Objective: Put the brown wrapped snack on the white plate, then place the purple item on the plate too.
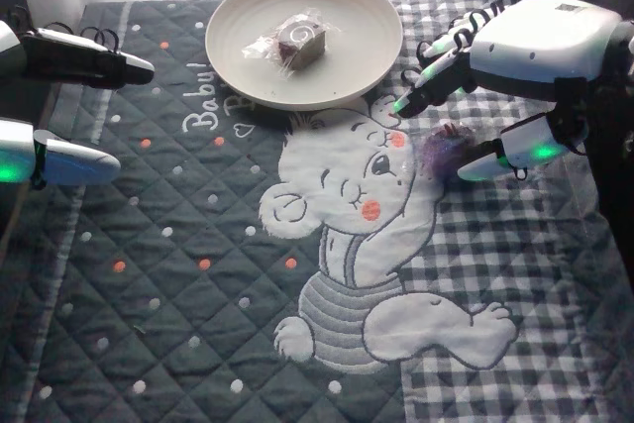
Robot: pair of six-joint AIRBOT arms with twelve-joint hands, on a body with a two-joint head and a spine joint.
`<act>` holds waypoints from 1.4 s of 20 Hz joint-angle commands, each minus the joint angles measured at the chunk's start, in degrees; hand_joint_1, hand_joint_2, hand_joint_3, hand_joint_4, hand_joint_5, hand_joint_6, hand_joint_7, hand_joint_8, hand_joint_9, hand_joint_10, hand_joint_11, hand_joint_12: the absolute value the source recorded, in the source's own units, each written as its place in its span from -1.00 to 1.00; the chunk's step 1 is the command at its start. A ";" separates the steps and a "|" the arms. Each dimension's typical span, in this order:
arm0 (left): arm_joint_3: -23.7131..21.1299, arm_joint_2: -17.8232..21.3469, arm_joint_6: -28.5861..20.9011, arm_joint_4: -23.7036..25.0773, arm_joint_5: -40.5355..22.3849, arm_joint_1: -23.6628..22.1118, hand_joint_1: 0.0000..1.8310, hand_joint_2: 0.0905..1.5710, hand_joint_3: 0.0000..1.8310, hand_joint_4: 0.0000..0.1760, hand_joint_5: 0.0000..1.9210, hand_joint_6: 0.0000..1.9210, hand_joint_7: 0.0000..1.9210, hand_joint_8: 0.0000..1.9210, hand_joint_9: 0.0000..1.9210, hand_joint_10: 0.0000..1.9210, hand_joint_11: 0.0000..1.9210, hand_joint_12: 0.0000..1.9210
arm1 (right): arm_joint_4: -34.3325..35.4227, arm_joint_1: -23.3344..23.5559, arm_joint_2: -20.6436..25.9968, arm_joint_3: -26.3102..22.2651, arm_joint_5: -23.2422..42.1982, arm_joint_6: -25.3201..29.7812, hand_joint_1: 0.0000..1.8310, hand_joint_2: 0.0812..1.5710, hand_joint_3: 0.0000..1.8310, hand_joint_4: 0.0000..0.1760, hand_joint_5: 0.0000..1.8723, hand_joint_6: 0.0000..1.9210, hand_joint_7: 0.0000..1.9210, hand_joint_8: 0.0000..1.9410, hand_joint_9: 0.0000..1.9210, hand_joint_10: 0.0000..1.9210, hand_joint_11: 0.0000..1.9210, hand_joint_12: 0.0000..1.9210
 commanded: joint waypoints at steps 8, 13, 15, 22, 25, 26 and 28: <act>-0.20 -0.02 -0.37 -2.08 -6.99 0.11 -0.07 0.11 -1.00 -0.94 -0.33 -1.00 -0.40 -1.00 -0.41 -0.99 -0.95 0.34 | 2.65 0.72 -0.49 0.20 4.57 0.22 0.36 0.33 -1.00 -1.00 0.12 -0.17 0.14 -0.01 -0.14 0.37 -0.38 0.81; -0.18 -0.25 -0.41 -2.09 -6.92 0.17 -0.07 0.12 -1.00 -0.88 -0.34 -0.99 -0.41 -1.00 -0.43 -1.00 -1.00 0.32 | 3.92 0.73 -0.80 0.27 5.27 0.22 0.38 0.34 -1.00 -1.00 0.20 -0.37 0.05 0.20 -0.19 0.51 -0.42 0.91; 0.00 -0.51 -0.41 -2.09 -6.84 0.17 -0.07 0.11 -1.00 -0.93 -0.33 -0.99 -0.42 -1.00 -0.43 -1.00 -1.00 0.33 | 5.83 0.73 -0.78 0.88 7.62 0.22 0.49 0.32 -1.00 -1.00 0.11 -0.15 0.18 -0.22 0.02 0.16 -0.26 0.37; 0.54 -1.33 -0.45 -2.06 -6.49 0.08 -0.12 0.13 -1.00 -0.71 -0.31 -1.00 -0.41 -1.00 -0.43 -1.00 -0.99 0.31 | 22.27 0.76 -7.64 9.67 16.43 0.11 0.39 0.27 -1.00 -1.00 0.21 -0.30 0.30 -0.34 0.15 0.01 -0.03 0.43; 1.32 -2.36 -0.77 -1.54 -5.91 -0.68 -0.11 0.12 -1.00 -0.81 -0.30 -1.00 -0.41 -1.00 -0.46 -1.00 -1.00 0.31 | 25.06 4.63 -11.78 13.86 15.40 -0.97 0.40 0.23 -1.00 -1.00 0.23 -0.32 0.43 -0.60 0.16 -0.22 -0.34 0.41; 1.34 -2.41 -1.09 -1.41 -6.08 -0.74 -0.11 0.12 -1.00 -0.81 -0.30 -1.00 -0.41 -1.00 -0.46 -1.00 -1.00 0.31 | 25.01 6.42 -13.24 15.01 13.77 -1.66 0.40 0.23 -1.00 -1.00 0.23 -0.32 0.43 -0.60 0.16 -0.22 -0.34 0.41; 1.69 -2.72 -1.86 -0.42 -5.83 -0.89 -0.15 0.12 -1.00 -0.72 -0.30 -1.00 -0.40 -1.00 -0.42 -0.99 -0.99 0.36 | 24.93 8.75 -16.75 18.38 11.00 -1.68 0.39 0.23 -1.00 -0.90 0.26 -0.33 0.41 -0.61 0.20 -0.37 -0.11 0.21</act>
